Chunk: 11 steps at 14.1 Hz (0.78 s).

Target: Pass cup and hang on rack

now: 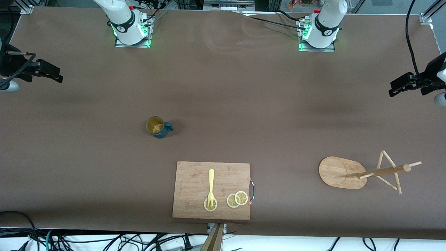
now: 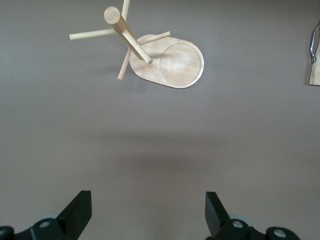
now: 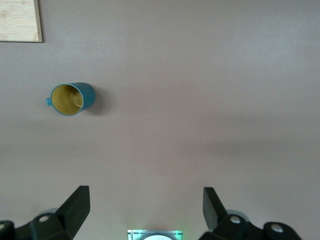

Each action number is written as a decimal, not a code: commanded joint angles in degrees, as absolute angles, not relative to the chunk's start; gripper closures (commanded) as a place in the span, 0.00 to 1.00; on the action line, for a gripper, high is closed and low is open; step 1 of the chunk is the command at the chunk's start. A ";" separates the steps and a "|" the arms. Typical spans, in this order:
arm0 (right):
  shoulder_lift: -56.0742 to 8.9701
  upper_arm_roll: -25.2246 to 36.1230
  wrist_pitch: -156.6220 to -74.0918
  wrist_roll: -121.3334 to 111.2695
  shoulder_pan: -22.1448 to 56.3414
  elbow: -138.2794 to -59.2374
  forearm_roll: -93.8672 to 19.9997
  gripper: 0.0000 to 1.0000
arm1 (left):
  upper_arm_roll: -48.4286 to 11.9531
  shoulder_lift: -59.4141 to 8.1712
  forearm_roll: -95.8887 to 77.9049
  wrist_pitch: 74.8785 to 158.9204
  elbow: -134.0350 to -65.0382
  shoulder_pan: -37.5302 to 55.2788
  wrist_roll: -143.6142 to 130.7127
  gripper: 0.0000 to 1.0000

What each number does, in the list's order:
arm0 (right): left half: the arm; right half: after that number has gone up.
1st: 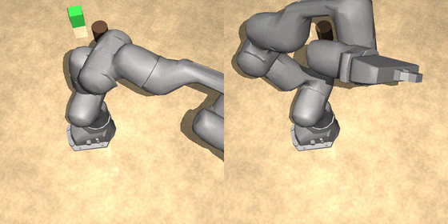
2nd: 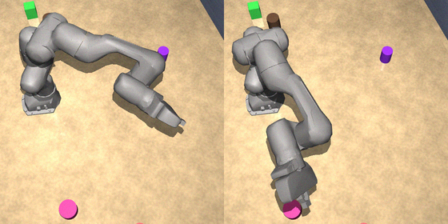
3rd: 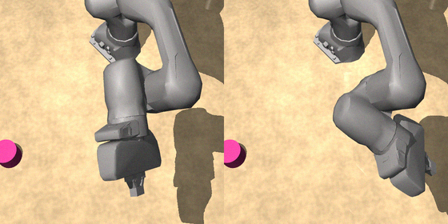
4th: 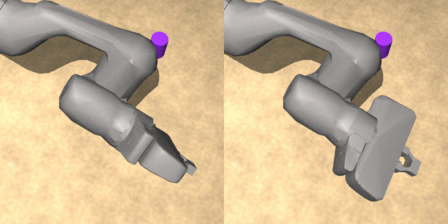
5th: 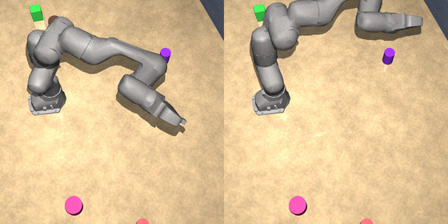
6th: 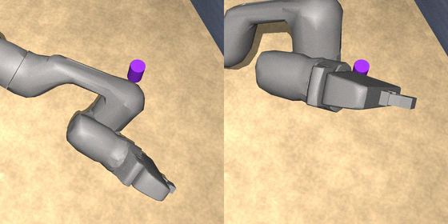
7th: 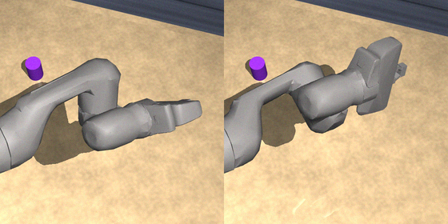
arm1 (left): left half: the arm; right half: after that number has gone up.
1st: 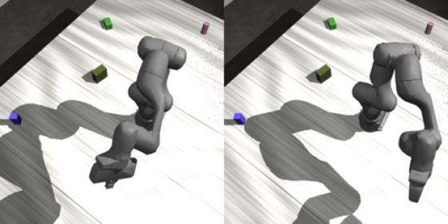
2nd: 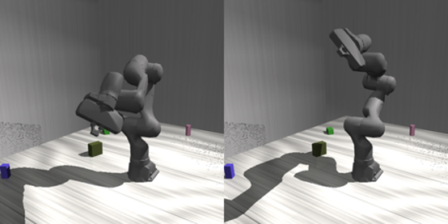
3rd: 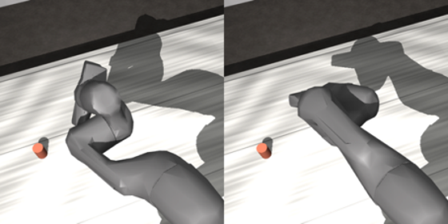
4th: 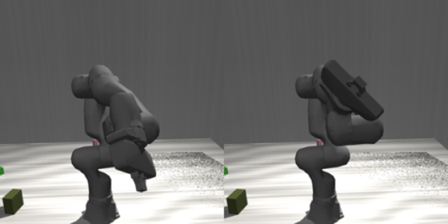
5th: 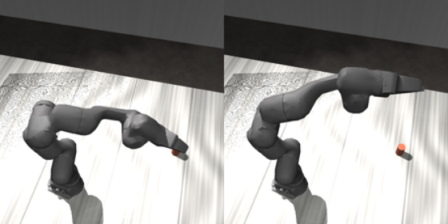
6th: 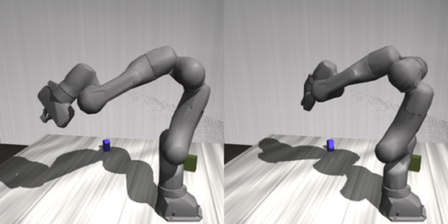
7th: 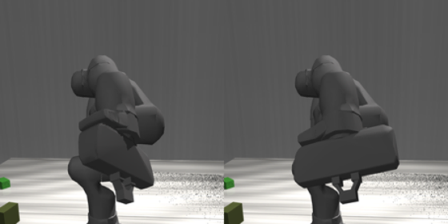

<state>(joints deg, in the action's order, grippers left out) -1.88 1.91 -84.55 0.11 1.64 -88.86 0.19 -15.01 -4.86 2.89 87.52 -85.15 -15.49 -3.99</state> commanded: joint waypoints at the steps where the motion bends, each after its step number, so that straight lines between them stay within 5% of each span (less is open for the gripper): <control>1: -1.41 1.67 -84.37 0.97 1.58 -89.21 0.53 0.01 | -15.38 -5.54 2.20 87.80 -84.20 -15.65 -3.78 0.00; 5: -3.86 1.49 -88.32 1.40 3.68 -89.64 0.27 0.01 | -15.38 -5.19 2.29 88.85 -84.20 -14.16 -3.78 0.00; 11: -16.94 1.49 -100.43 7.03 10.89 -89.74 -0.09 0.01 | -4.31 -4.66 2.55 88.59 -84.99 -2.29 -4.04 0.00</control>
<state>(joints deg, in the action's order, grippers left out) -12.09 1.24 -96.73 6.04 9.12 -90.35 0.13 -6.48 -5.10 2.89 88.80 -85.15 -4.42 -4.18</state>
